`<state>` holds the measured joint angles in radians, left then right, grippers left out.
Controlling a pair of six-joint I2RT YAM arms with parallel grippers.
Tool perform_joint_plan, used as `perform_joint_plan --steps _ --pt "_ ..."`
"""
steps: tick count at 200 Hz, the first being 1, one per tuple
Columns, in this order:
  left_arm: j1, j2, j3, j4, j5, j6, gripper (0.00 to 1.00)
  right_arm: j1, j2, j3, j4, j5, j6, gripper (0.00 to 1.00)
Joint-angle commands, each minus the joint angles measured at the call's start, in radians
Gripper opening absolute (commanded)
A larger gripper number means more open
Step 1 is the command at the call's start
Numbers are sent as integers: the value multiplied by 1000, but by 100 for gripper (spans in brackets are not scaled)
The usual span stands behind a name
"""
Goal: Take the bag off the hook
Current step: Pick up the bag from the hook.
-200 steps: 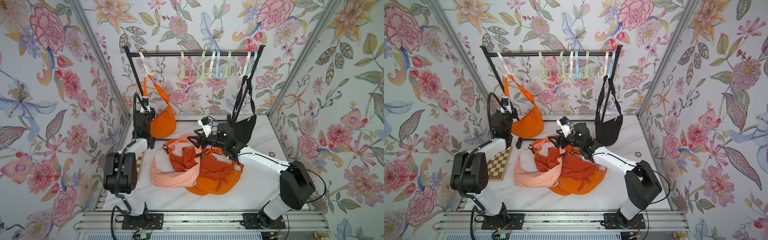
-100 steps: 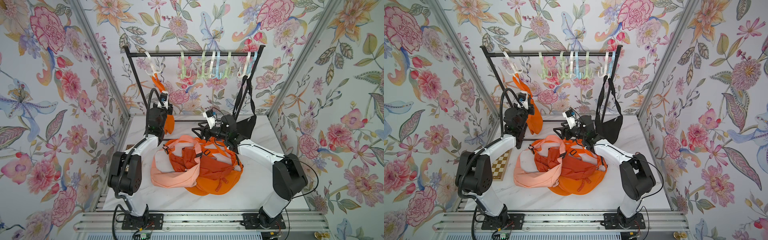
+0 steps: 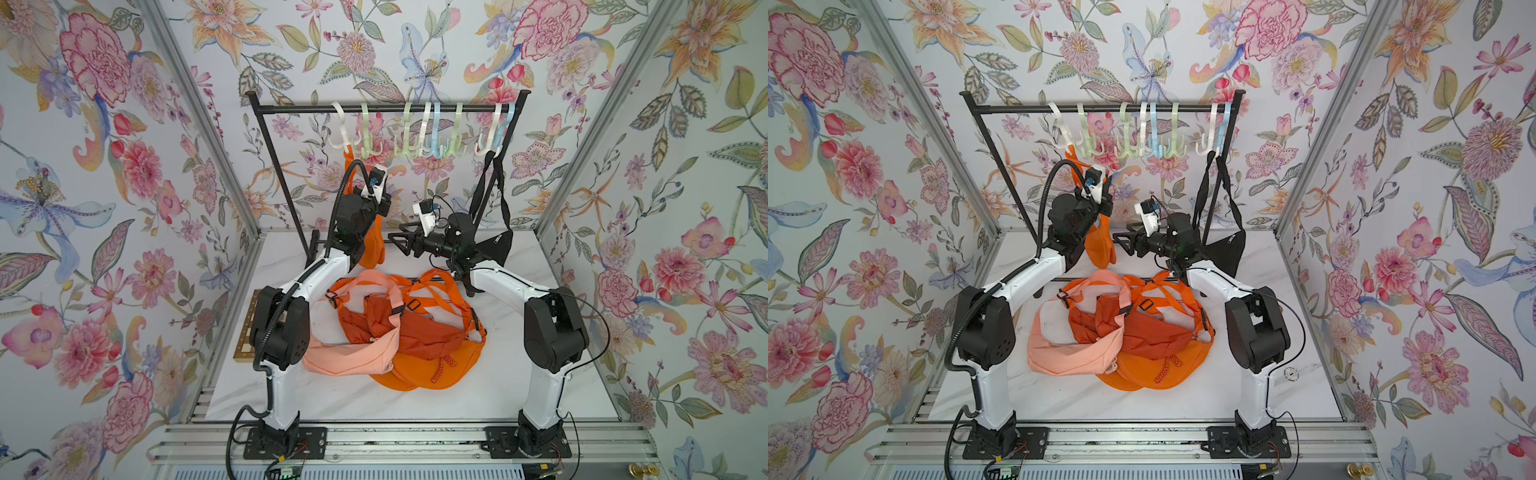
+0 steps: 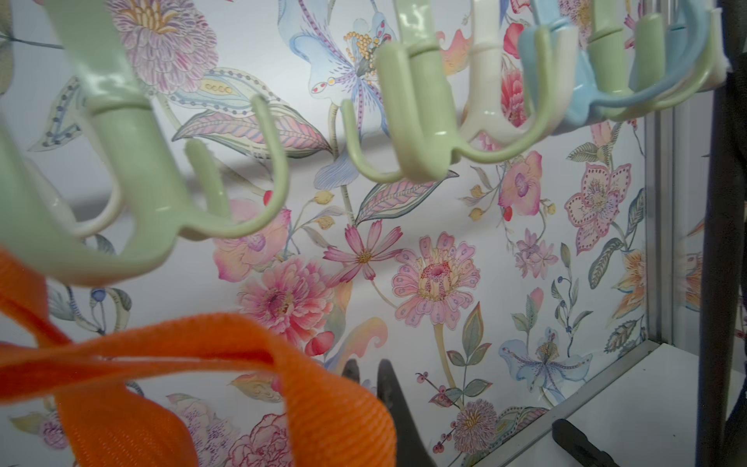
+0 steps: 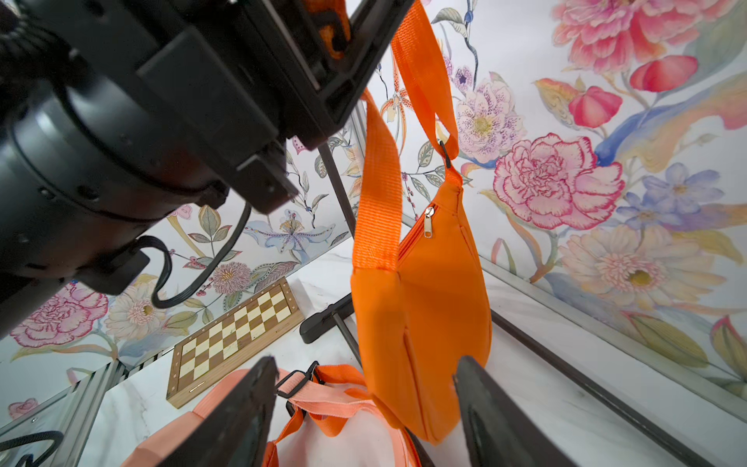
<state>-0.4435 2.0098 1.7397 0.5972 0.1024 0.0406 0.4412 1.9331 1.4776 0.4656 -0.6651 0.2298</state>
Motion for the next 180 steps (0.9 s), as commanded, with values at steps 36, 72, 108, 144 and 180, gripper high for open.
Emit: perform_joint_plan --steps 36,72,108,144,180 --pt "-42 -14 53 -68 34 60 0 -57 -29 3 17 -42 6 72" --pt "1 -140 -91 -56 44 57 0 -56 -37 47 -50 -40 -14 71" --pt "68 -229 -185 -70 28 39 0 -49 -89 14 -58 -42 -16 71" --pt "93 -247 -179 -125 8 65 0 -16 -3 104 -69 5 -16 72" --pt "92 -247 -164 -146 11 73 0 31 172 307 -12 101 -112 75"
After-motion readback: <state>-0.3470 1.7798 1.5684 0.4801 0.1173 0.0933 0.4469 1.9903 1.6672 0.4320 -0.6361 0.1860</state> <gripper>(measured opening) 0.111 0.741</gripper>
